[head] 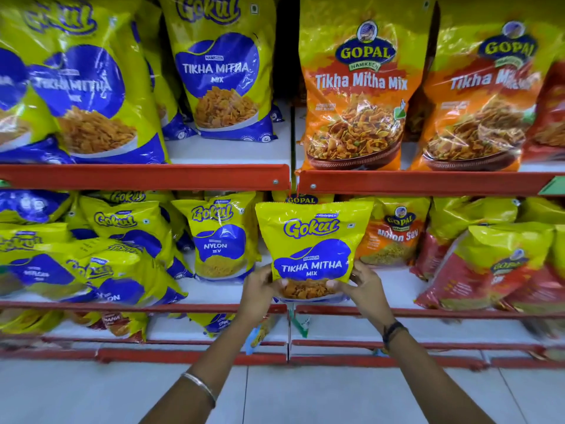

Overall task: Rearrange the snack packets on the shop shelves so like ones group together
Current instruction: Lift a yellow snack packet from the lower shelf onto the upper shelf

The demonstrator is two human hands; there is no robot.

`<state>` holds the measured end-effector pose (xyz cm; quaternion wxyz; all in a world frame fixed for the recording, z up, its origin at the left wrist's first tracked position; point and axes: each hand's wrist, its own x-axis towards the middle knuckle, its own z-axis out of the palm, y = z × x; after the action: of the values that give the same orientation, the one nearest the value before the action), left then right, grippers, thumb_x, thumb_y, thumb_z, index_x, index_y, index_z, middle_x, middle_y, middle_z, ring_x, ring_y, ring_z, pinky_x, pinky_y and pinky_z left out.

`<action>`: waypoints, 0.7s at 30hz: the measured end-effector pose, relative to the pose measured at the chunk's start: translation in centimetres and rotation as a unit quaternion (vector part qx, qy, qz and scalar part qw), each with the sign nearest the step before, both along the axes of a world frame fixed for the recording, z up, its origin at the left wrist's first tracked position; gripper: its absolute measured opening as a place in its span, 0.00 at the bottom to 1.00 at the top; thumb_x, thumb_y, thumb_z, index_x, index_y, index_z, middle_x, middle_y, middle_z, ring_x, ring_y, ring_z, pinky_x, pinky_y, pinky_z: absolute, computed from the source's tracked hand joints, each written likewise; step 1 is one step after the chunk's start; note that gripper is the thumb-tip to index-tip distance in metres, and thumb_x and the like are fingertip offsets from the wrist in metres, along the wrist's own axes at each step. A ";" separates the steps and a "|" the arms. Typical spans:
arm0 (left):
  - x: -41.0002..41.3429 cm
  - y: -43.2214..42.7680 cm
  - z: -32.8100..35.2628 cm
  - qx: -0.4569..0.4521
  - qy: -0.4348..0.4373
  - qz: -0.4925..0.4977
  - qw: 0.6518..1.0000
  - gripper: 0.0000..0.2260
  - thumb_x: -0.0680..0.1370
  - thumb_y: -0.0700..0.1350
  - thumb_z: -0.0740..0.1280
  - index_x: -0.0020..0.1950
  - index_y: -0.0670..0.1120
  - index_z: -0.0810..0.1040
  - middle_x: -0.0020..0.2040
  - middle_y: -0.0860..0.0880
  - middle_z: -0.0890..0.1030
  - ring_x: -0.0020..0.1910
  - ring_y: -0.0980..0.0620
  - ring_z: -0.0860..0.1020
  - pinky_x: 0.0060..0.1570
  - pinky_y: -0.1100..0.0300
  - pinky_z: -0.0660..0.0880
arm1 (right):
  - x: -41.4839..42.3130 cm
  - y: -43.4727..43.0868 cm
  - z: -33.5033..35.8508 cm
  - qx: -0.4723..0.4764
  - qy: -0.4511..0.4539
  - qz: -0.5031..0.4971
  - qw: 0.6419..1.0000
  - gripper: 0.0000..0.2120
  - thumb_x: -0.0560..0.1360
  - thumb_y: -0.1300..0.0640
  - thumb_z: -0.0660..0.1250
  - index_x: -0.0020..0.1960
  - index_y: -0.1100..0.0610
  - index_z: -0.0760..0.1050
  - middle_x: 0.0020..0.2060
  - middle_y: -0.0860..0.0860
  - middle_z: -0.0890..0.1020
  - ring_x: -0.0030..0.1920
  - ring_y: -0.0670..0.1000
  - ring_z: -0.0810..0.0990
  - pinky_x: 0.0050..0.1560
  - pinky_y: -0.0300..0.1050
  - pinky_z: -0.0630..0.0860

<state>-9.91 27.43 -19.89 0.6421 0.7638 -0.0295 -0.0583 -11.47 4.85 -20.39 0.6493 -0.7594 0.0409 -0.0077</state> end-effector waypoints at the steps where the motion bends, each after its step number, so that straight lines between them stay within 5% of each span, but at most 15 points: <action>1: -0.4 0.8 1.3 -0.005 -0.005 -0.002 1.000 0.11 0.72 0.35 0.69 0.48 0.50 0.80 0.42 0.65 0.84 0.45 0.64 0.80 0.45 0.68 0.77 | -0.6 0.6 0.9 0.002 -0.012 -0.002 1.000 0.21 0.64 0.61 0.78 0.54 0.48 0.78 0.50 0.48 0.86 0.52 0.48 0.83 0.53 0.46 0.79; 6: -1.8 3.5 7.1 -0.026 -0.060 0.026 0.998 0.12 0.72 0.33 0.68 0.46 0.50 0.80 0.38 0.65 0.84 0.42 0.66 0.80 0.44 0.71 0.76 | -2.5 3.9 6.4 0.003 -0.088 -0.013 0.996 0.15 0.64 0.57 0.78 0.49 0.49 0.81 0.44 0.39 0.86 0.47 0.41 0.83 0.45 0.31 0.77; 11: -2.7 5.5 10.9 -0.051 -0.094 0.053 0.993 0.07 0.73 0.35 0.68 0.49 0.43 0.81 0.45 0.51 0.84 0.46 0.56 0.81 0.48 0.61 0.78 | -3.1 6.2 10.3 0.012 -0.140 -0.012 0.990 0.11 0.64 0.55 0.78 0.46 0.50 0.82 0.42 0.45 0.87 0.44 0.49 0.85 0.43 0.42 0.80; 16: -3.2 6.9 12.3 -0.059 -0.112 0.061 0.990 0.07 0.73 0.33 0.67 0.50 0.37 0.81 0.46 0.46 0.84 0.41 0.62 0.81 0.41 0.67 0.78 | -3.4 7.8 11.8 0.014 -0.154 -0.009 0.988 0.09 0.64 0.59 0.77 0.43 0.49 0.82 0.38 0.41 0.87 0.40 0.43 0.84 0.39 0.34 0.77; 21: -3.5 7.8 12.9 -0.072 -0.112 0.061 0.989 0.09 0.72 0.34 0.68 0.49 0.44 0.83 0.45 0.53 0.85 0.46 0.57 0.82 0.47 0.60 0.77 | -3.6 8.5 12.5 0.001 -0.165 -0.013 0.986 0.09 0.64 0.57 0.77 0.44 0.51 0.83 0.39 0.42 0.87 0.40 0.44 0.85 0.39 0.34 0.76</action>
<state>-13.37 35.19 -6.95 0.6907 0.7175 -0.0581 0.0691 -15.07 13.40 -7.94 0.6479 -0.7464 -0.0569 -0.1409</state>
